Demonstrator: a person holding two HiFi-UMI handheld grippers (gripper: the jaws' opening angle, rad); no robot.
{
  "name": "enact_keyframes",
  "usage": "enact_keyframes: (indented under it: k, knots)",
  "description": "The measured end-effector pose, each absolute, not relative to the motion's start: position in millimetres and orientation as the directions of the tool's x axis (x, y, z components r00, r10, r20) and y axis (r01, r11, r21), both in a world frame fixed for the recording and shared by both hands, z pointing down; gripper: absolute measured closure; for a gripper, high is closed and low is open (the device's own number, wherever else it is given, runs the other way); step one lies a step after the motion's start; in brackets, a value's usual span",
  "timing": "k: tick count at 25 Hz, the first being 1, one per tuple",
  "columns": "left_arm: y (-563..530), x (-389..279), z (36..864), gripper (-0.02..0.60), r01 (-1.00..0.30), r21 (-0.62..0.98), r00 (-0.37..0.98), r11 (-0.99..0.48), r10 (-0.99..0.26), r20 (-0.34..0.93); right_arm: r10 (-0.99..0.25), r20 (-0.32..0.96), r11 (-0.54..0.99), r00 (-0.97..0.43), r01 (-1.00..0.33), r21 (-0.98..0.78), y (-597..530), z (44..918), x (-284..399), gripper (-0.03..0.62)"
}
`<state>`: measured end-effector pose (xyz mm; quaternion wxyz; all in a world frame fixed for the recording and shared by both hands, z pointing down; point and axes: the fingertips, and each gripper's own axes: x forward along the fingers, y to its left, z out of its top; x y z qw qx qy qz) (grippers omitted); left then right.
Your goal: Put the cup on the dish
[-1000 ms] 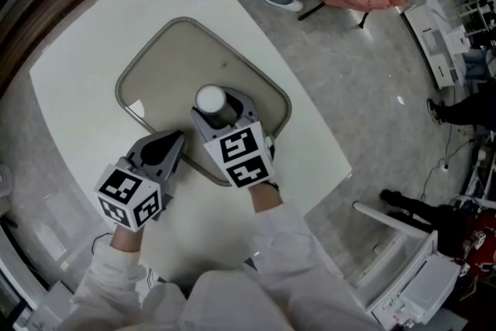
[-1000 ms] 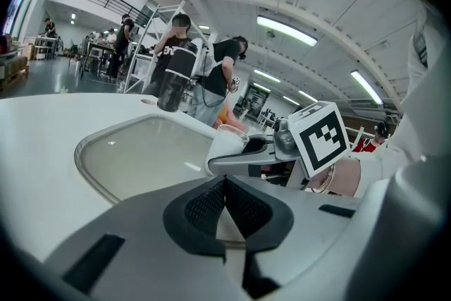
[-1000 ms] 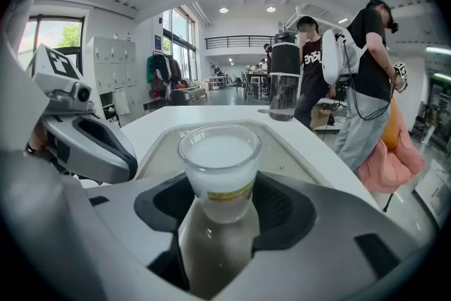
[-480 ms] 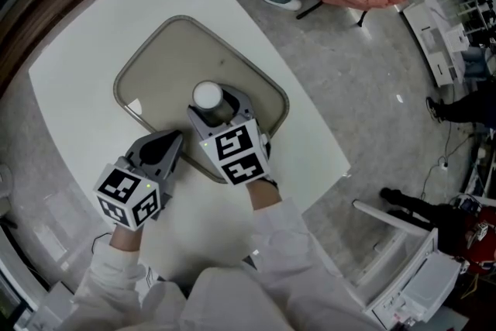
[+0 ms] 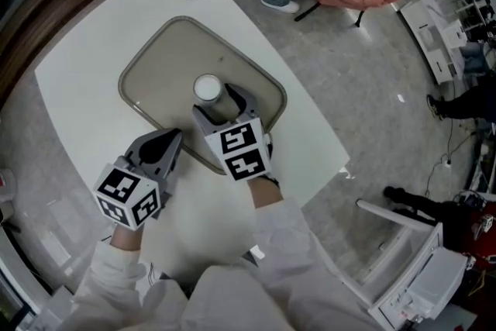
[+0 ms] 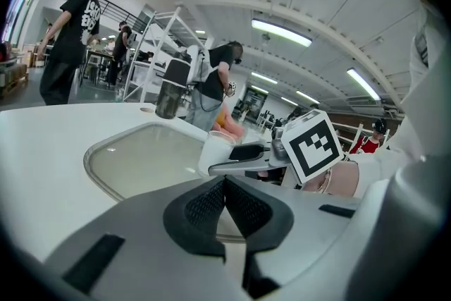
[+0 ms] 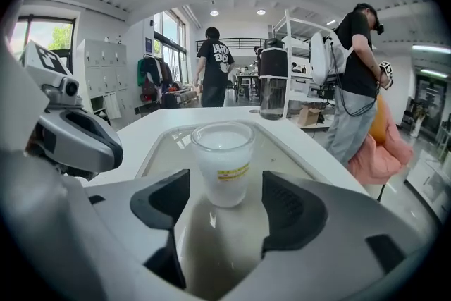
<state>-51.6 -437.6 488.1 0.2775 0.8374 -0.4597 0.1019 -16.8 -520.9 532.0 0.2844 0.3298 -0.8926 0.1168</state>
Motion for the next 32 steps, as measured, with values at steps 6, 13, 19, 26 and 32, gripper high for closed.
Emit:
enact_keyframes:
  k: [6, 13, 19, 26, 32]
  knots:
    - [-417.3, -51.5, 467.0, 0.574, -0.820, 0.349, 0.569, -0.454, -0.717, 0.403, -0.564, 0.559, 0.729, -0.608, -0.685, -0.009, -493.6, 504.3, -4.0, 0.286]
    - [-370.3, -45.6, 430.9, 0.574, -0.794, 0.319, 0.607, -0.518, -0.709, 0.359, -0.611, 0.478, 0.721, -0.631, -0.693, 0.005, -434.7, 444.4, 2.1, 0.289]
    - [-313.3, -39.0, 385.3, 0.574, -0.746, 0.298, 0.665, -0.596, -0.685, 0.296, -0.650, 0.389, 0.712, -0.653, -0.702, 0.013, -366.5, 392.7, 5.9, 0.290]
    - [-249.2, -35.7, 341.3, 0.574, -0.703, 0.279, 0.710, -0.654, -0.667, 0.226, -0.706, 0.283, 0.680, -0.649, -0.733, 0.015, -283.6, 342.2, 12.1, 0.415]
    - [-196.1, -32.2, 324.7, 0.574, -0.668, 0.260, 0.744, -0.697, -0.640, 0.193, -0.716, 0.238, 0.675, -0.656, -0.738, -0.002, -215.1, 322.1, 12.0, 0.549]
